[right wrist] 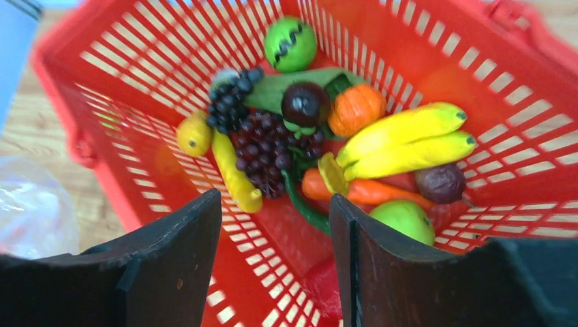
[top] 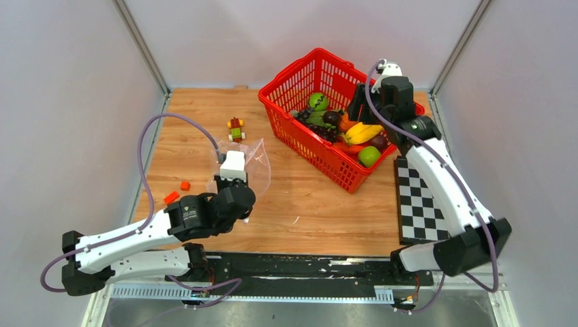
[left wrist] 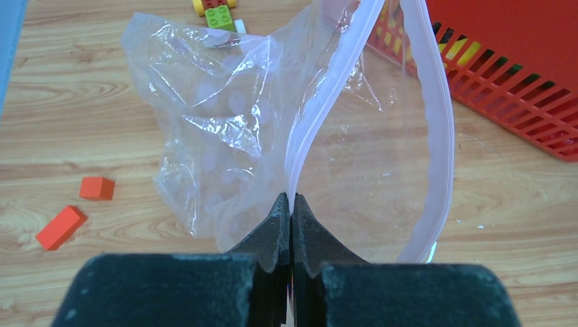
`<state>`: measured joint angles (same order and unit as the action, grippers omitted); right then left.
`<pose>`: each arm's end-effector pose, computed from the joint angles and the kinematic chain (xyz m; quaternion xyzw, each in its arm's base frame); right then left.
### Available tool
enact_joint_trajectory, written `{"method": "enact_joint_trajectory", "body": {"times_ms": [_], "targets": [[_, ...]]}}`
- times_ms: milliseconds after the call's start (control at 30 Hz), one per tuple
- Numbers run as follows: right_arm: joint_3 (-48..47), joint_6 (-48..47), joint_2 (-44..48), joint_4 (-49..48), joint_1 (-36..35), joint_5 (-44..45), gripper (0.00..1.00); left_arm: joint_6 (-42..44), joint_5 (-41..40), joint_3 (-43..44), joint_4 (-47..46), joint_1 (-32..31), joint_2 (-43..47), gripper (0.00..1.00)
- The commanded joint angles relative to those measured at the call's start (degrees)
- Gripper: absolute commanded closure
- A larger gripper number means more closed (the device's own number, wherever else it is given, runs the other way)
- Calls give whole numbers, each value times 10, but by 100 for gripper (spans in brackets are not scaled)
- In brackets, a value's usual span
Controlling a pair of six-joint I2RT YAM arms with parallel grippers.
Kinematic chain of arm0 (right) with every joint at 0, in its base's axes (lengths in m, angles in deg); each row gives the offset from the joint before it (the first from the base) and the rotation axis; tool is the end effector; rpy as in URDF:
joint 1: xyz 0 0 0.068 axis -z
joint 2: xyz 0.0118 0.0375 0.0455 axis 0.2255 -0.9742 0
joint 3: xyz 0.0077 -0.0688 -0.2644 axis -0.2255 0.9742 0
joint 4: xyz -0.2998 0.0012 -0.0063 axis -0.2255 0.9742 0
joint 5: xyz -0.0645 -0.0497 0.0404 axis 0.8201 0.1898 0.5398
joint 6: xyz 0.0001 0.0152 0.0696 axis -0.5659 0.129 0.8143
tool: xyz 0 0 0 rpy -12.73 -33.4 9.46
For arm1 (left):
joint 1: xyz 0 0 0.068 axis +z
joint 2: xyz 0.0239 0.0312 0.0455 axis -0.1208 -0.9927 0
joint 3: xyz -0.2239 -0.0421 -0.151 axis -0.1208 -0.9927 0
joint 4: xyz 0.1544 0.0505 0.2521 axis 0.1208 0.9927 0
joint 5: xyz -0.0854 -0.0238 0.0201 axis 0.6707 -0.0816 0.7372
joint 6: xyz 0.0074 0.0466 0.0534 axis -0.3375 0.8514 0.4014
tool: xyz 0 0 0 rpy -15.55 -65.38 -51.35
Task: Place the food in the zip-top bag and seal the zipper
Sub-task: Pick up the fake fruit from the zipper food storage bag.
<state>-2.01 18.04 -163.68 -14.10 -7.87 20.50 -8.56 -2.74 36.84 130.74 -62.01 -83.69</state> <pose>0.3275 0.1187 0.4116 -0.0164 0.8421 0.1247 0.5244 0.1215 -0.1804 0.3092 0.0218 0.8235 -0.0441 0.5651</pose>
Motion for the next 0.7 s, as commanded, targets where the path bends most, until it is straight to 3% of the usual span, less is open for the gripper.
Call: {"method": "enact_joint_trajectory", "body": {"times_ms": [0,133,433,667], "targets": [[-41,-33,-75,53,31,-93,40,6,8,-4,-16,8,14,100],[-67,-41,-144,70,50,-146,36,13,23,-7,-24,16,18,100],[-146,-11,-242,111,62,120,23,21,45,-3,-29,20,6,100],[-139,60,-257,110,72,216,23,26,52,0,-30,21,5,100]]}}
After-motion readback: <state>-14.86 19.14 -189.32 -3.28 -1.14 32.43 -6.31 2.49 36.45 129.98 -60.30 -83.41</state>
